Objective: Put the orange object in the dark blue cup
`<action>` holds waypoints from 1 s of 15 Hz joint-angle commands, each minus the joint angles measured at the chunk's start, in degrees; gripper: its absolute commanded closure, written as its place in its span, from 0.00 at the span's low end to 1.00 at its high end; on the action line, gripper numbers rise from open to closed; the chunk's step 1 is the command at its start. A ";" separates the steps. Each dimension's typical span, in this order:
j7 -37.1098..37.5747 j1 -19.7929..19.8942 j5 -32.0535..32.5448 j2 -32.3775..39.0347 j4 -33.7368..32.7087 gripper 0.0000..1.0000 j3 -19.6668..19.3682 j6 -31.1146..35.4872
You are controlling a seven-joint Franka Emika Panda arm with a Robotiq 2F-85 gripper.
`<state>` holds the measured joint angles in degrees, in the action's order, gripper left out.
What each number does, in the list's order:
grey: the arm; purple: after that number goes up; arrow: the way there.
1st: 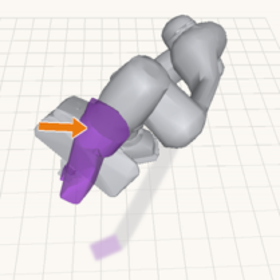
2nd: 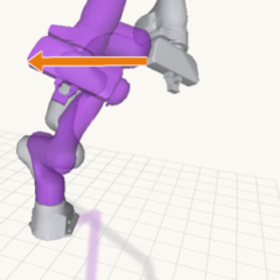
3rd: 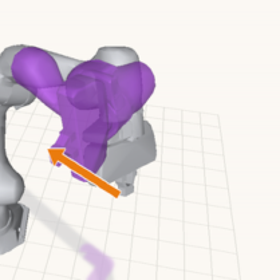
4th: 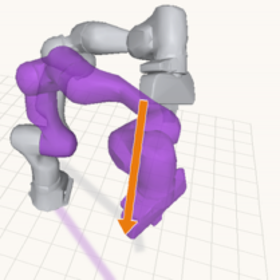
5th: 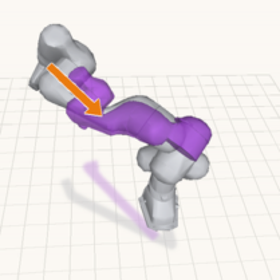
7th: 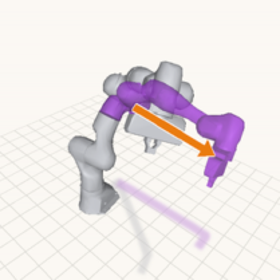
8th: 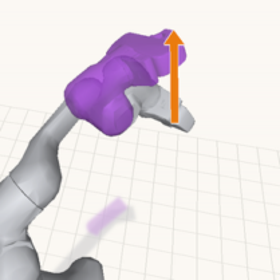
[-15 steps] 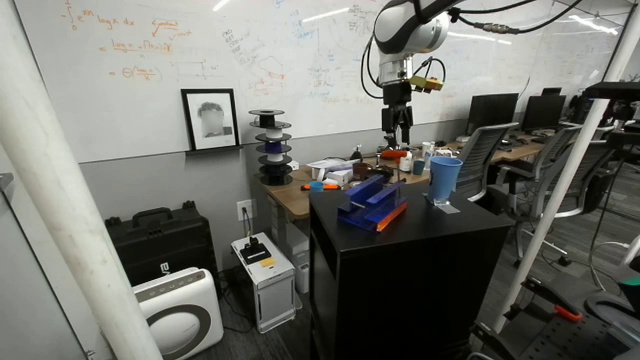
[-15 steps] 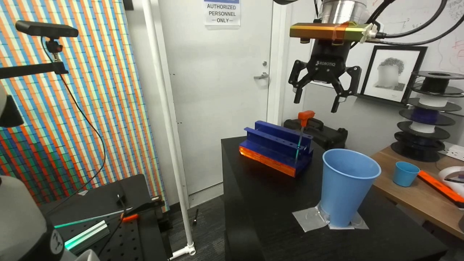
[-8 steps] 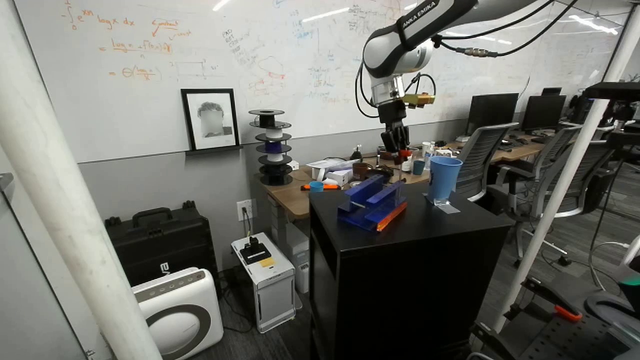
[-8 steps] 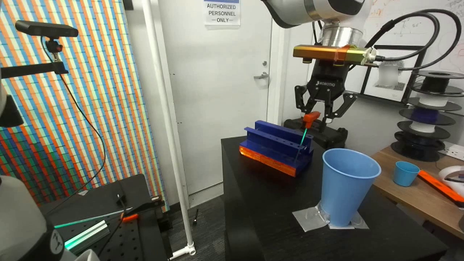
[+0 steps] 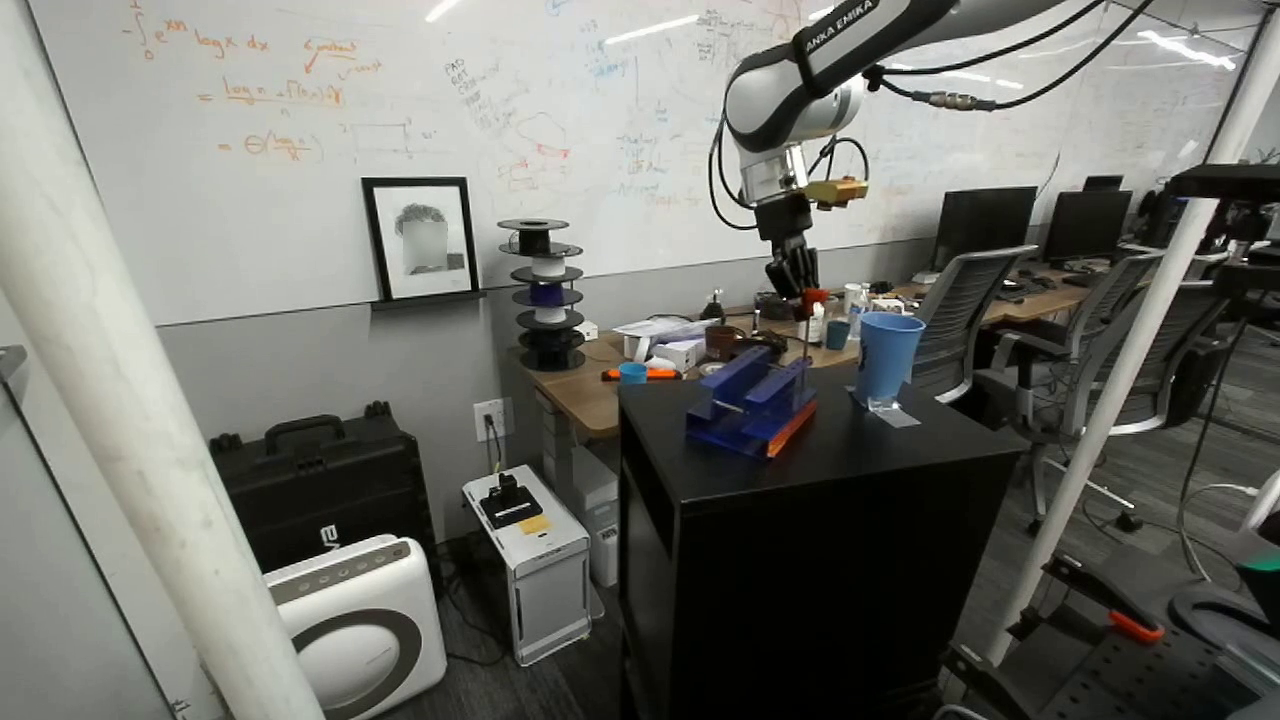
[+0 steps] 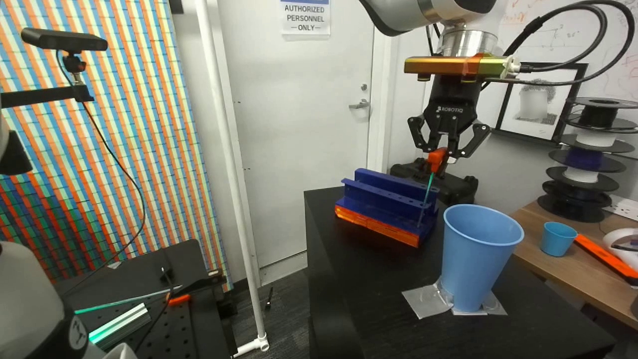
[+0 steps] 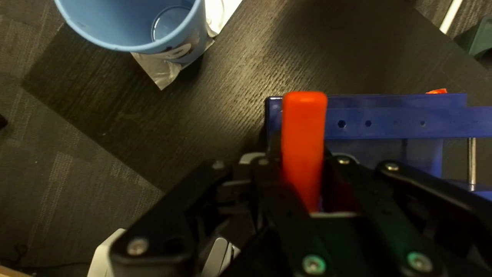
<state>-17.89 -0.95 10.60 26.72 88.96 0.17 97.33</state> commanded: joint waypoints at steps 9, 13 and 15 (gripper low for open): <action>0.73 1.07 1.76 -11.38 -3.06 0.88 -0.47 -12.45; 2.28 3.87 1.97 -12.46 -3.44 0.89 -3.09 -13.59; 2.45 5.56 1.97 -11.56 -3.91 0.89 -4.34 -13.27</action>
<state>-16.80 2.89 11.49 14.51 86.66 -3.06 84.91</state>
